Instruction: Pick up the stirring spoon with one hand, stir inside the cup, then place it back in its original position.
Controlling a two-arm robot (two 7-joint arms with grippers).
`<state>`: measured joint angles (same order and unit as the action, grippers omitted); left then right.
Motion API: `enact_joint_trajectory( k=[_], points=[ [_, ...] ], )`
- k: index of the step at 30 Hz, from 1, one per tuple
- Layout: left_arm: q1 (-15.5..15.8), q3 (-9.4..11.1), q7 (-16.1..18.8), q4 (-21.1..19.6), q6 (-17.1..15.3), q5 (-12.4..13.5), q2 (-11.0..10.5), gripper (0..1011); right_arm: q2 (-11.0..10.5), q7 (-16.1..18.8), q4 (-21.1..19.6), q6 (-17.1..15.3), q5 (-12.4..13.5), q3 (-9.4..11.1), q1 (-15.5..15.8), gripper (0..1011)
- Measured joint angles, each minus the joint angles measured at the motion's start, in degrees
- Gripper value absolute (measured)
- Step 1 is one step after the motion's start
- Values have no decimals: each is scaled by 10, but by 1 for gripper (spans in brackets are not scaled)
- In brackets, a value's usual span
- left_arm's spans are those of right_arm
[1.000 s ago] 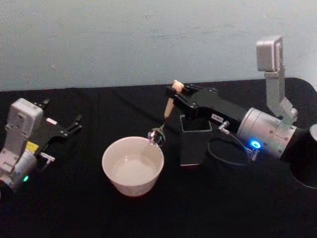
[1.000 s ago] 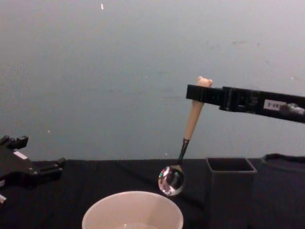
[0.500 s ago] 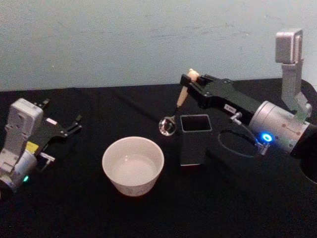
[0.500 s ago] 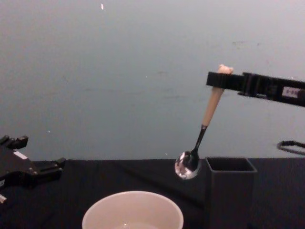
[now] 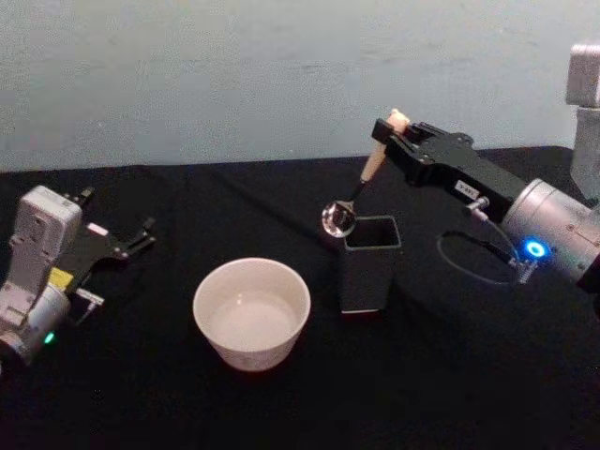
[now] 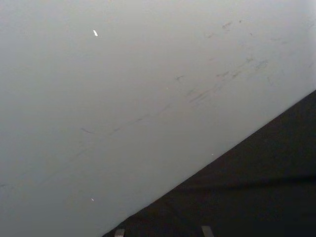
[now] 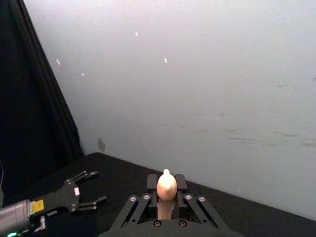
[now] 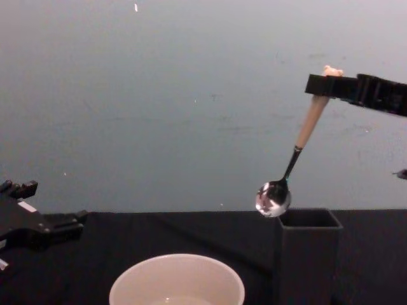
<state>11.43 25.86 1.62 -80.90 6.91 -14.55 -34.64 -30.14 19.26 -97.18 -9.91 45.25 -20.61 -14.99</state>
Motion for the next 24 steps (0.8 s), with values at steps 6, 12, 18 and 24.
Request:
enact_joint_trajectory(
  k=[6,12,18,24],
  points=[
    [0,0,0,0,0,0,0,1001,-7,-4,-2,4,7,8,6,214],
    [0,0,0,0,0,0,0,1001,-12,-8,-5,8,12,15,11,214],
    [0,0,0,0,0,0,0,1001,-15,-14,-7,12,13,19,18,214],
    [0,0,0,0,0,0,0,1002,-18,-16,-7,12,14,22,22,214]
  ],
)
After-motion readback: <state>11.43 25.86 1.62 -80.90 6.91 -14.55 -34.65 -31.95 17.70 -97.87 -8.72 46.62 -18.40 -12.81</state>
